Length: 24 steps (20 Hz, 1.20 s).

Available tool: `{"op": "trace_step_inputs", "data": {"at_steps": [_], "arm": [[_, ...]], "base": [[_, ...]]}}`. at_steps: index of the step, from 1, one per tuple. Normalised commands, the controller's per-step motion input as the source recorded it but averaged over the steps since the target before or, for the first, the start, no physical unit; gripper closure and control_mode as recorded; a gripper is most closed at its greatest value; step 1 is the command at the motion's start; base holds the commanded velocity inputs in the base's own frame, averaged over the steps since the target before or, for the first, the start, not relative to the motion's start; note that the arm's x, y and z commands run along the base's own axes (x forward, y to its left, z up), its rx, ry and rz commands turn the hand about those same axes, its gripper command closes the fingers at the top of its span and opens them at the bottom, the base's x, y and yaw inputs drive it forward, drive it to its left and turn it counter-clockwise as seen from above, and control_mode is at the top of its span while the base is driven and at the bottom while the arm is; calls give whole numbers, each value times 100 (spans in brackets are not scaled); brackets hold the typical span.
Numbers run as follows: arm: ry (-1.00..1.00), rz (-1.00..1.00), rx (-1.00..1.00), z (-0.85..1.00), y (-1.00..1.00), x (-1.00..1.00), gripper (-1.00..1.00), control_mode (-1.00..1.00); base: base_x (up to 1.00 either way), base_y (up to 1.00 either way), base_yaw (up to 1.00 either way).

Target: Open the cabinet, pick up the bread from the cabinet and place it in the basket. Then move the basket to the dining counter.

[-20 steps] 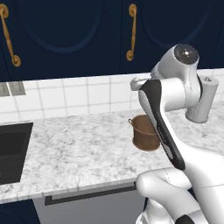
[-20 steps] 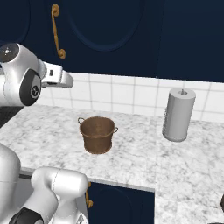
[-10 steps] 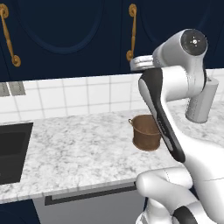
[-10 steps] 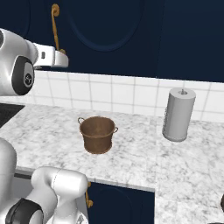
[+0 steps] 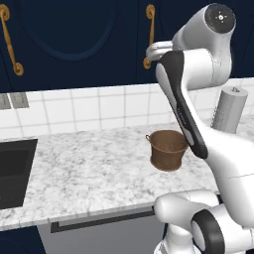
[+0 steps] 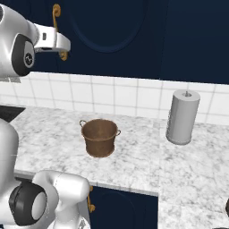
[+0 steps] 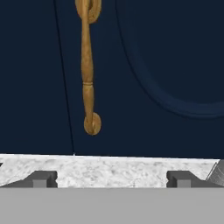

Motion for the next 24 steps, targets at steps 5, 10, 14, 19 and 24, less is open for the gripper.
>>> {"op": "trace_step_inputs", "data": {"at_steps": [5, 10, 14, 19, 24], "arm": [[0, 0, 0, 10, 3, 44, -100, -100], [4, 0, 0, 7, 22, 42, -100, -100], [7, 0, 0, 0, 20, 41, -100, -100], [3, 0, 0, 0, 9, 41, -100, -100], [0, 0, 0, -6, 0, 40, -100, -100]], "base": [[0, 0, 0], [0, 0, 0], [0, 0, 0], [0, 0, 0], [0, 0, 0]]}}
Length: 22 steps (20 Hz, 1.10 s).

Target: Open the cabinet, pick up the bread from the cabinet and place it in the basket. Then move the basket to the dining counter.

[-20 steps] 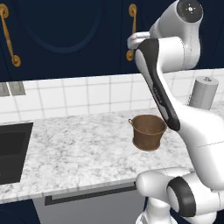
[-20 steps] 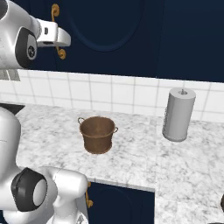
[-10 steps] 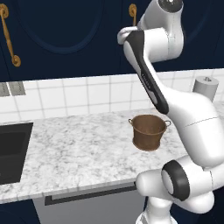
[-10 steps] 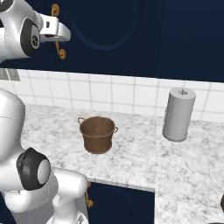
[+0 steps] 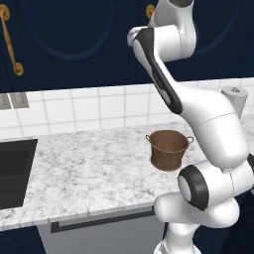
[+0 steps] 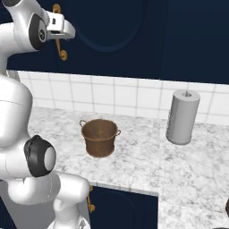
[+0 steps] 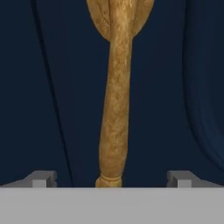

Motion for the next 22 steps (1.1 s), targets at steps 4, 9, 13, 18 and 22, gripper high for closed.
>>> {"op": "trace_step_inputs", "data": {"at_steps": [4, 9, 13, 18, 22], "arm": [[0, 0, 0, -19, 0, 36, -100, -100], [-1, 0, 0, -29, 6, 39, 100, -100], [0, 0, 0, -32, 5, 54, 100, -100], [0, 0, 0, -43, -2, 59, 100, -100], [0, -2, 6, -19, -81, -6, 100, -100]], "base": [[0, 0, 0], [0, 0, 0], [0, 0, 0], [0, 0, 0], [0, 0, 0]]}}
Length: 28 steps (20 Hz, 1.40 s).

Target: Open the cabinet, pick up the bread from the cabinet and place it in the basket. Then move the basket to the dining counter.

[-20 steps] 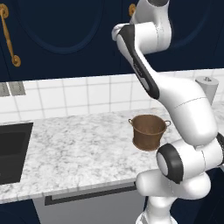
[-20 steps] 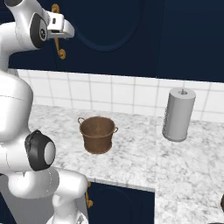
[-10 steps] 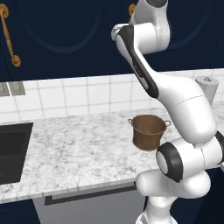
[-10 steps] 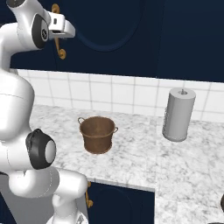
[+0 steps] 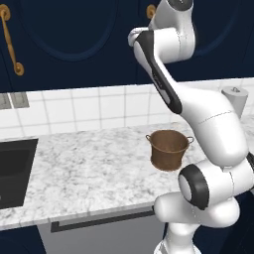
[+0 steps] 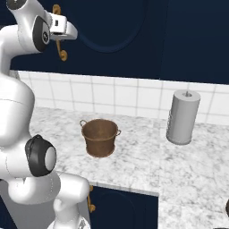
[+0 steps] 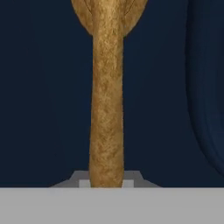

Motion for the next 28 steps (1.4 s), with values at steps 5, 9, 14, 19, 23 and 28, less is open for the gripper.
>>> {"op": "trace_step_inputs", "data": {"at_steps": [5, 9, 14, 19, 23, 28], "arm": [[0, -6, 10, -6, -100, -59, 100, -100], [-6, -2, 15, 0, -100, -93, 100, -100], [-6, -1, 14, 0, -100, -99, 100, -100], [0, -2, 13, 0, -100, -99, 100, -100], [0, 0, 12, 0, -100, -100, 100, -100], [-3, 0, 10, -7, -100, -89, 100, -100]], "base": [[0, 0, 0], [0, 0, 0], [0, 0, 0], [0, 0, 0], [0, 0, 0], [0, 0, 0]]}}
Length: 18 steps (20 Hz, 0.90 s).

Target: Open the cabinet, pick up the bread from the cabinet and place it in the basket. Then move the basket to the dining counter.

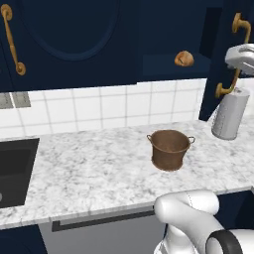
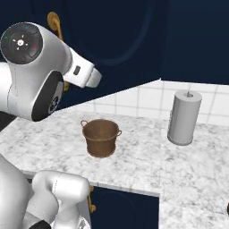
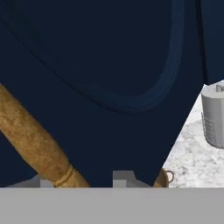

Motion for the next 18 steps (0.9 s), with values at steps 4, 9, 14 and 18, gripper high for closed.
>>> {"op": "trace_step_inputs", "data": {"at_steps": [4, 9, 14, 18], "arm": [[-9, -2, 4, -11, -100, -83, 100, -100], [-27, -11, -15, -26, -36, -99, -100, -100], [-32, -9, -20, -13, 76, -100, -100, -100], [-28, -11, -2, -4, 100, -95, -100, -100]], "base": [[0, 0, 0], [0, 0, 0], [0, 0, 0], [0, 0, 0]]}}
